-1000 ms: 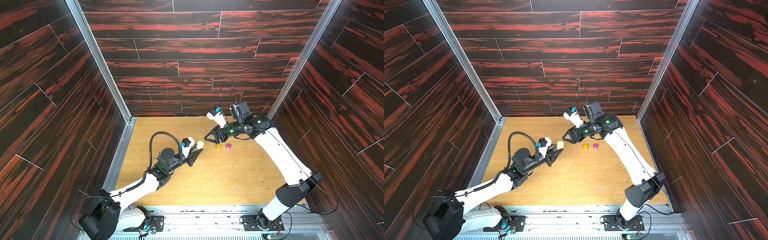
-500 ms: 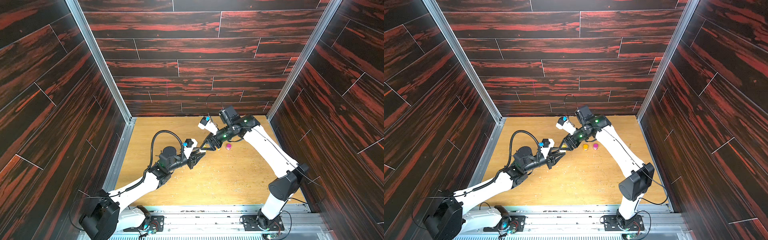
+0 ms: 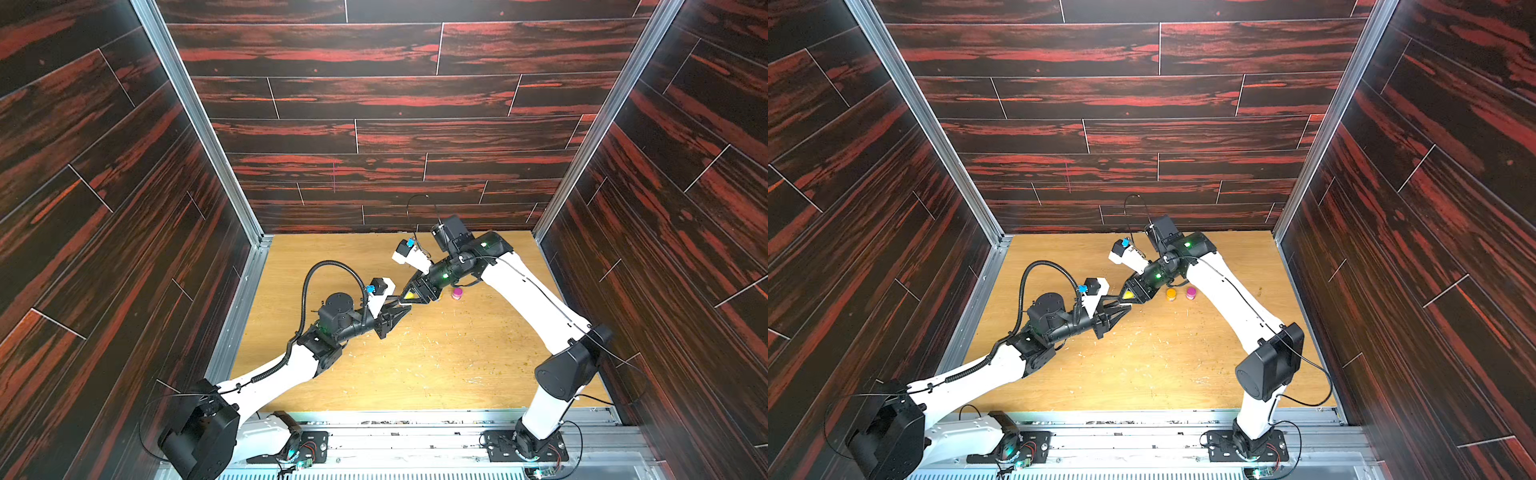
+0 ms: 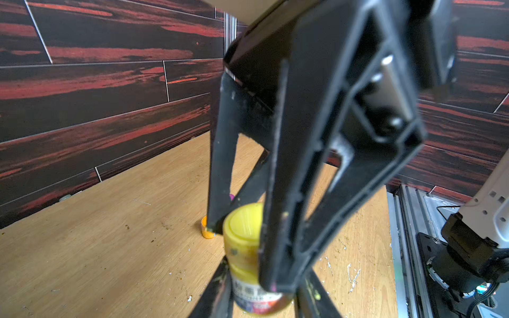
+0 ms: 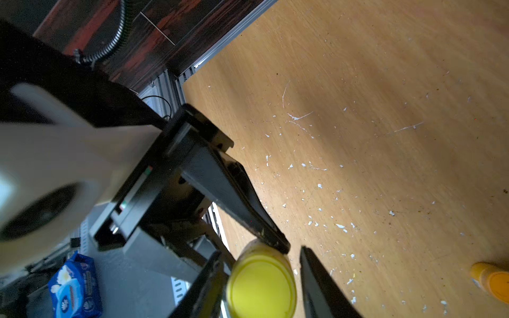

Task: Close the paint jar lid
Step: Screw the lid onto the paint jar.

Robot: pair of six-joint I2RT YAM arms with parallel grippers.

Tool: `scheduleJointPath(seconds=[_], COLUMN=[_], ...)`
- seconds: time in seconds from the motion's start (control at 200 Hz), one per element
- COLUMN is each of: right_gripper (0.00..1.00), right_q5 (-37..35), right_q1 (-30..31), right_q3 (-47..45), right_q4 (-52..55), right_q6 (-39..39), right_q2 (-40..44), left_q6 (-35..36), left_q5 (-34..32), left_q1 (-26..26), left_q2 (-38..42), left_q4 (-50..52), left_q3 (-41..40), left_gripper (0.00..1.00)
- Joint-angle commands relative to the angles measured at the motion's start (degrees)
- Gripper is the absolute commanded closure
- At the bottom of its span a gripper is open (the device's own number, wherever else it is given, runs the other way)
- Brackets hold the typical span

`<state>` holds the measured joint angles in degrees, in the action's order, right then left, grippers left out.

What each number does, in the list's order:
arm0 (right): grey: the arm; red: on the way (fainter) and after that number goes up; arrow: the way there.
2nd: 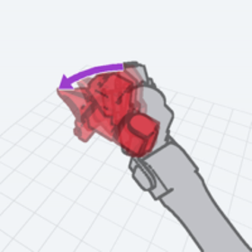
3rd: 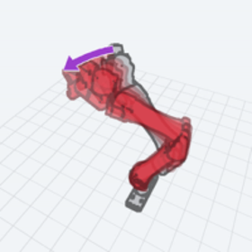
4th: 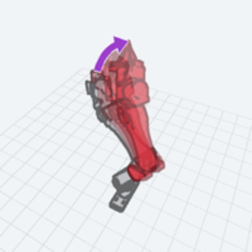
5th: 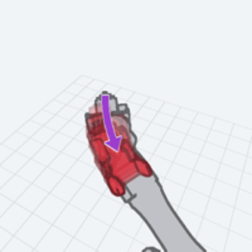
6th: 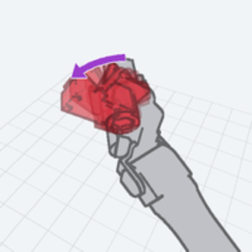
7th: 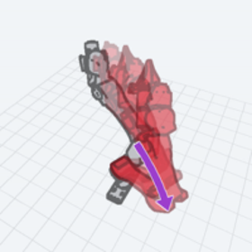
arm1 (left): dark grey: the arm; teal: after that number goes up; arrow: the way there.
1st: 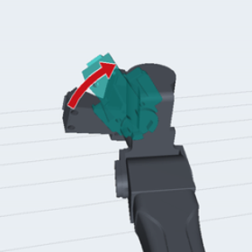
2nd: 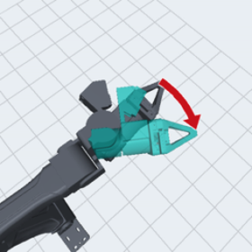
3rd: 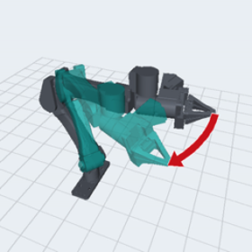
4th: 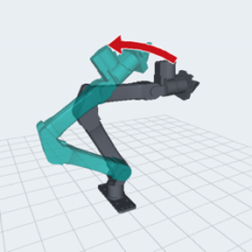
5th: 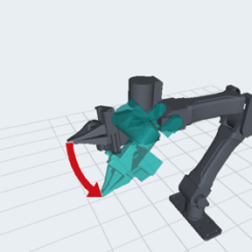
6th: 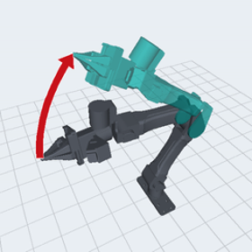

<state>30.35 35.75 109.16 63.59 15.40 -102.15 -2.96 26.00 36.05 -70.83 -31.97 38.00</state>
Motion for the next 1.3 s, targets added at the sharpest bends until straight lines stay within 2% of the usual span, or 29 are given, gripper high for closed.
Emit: scheduleJointPath(seconds=[0.0,0.115,0.205,0.256,0.381,0.471,0.536,0.631,0.756,0.852,0.952,1.107,1.293], right_gripper=[0.60,0.64,0.66,0.66,0.65,0.58,0.55,0.44,0.37,0.36,0.35,0.35,0.35], right_q5=[-0.06,0.18,-0.39,-3.02,-6.75,-9.43,-9.96,-11.16,-8.30,-7.87,-8.58,-5.53,-1.48], right_q1=[0.32,0.38,1.37,2.44,4.87,6.11,5.23,2.22,-1.52,-2.38,-2.39,-2.26,-2.07], right_q3=[-0.93,-1.62,-2.97,-3.95,-1.23,0.20,-0.58,-3.48,-3.78,-1.70,-0.08,3.55,1.40], right_q4=[0.60,-0.65,-3.57,-7.14,-16.40,-19.64,-20.24,-18.90,-11.79,-5.69,-2.98,0.43,1.01], right_q6=[-0.82,-2.30,-6.34,-12.00,-34.08,-40.14,-40.80,-37.92,-25.78,-15.28,-9.12,-4.77,-1.51], right_q2=[-0.99,-1.29,-2.02,-2.88,-9.55,-11.37,-9.45,-3.55,1.74,3.13,3.84,2.90,3.31], left_q6=[0.68,1.11,2.87,3.49,9.41,9.61,9.26,7.59,1.90,0.46,-0.03,-0.55,-0.33], left_q5=[0.65,0.16,-1.79,-6.31,-22.20,-27.23,-28.57,-26.31,-11.32,-4.91,-3.23,-1.63,-1.37], left_q1=[-0.28,-0.28,-0.19,0.35,4.53,5.01,4.86,4.03,0.38,-0.28,-0.28,-0.28,-0.32], left_q2=[0.17,-0.31,-1.49,-2.93,-10.34,-15.80,-16.88,-12.67,-4.50,-0.25,1.59,1.68,1.60], left_q4=[-0.16,-0.03,-0.49,-2.58,-12.05,-19.88,-25.65,-21.38,-11.40,-7.03,-4.67,-3.72,-3.04], left_q3=[1.73,1.99,2.78,3.30,4.50,5.31,3.55,1.32,-0.38,-1.45,-2.05,-1.36,-0.70], left_gripper=[0.81,0.81,0.81,0.81,0.83,0.84,0.84,0.84,0.82,0.82,0.82,0.82,0.82])
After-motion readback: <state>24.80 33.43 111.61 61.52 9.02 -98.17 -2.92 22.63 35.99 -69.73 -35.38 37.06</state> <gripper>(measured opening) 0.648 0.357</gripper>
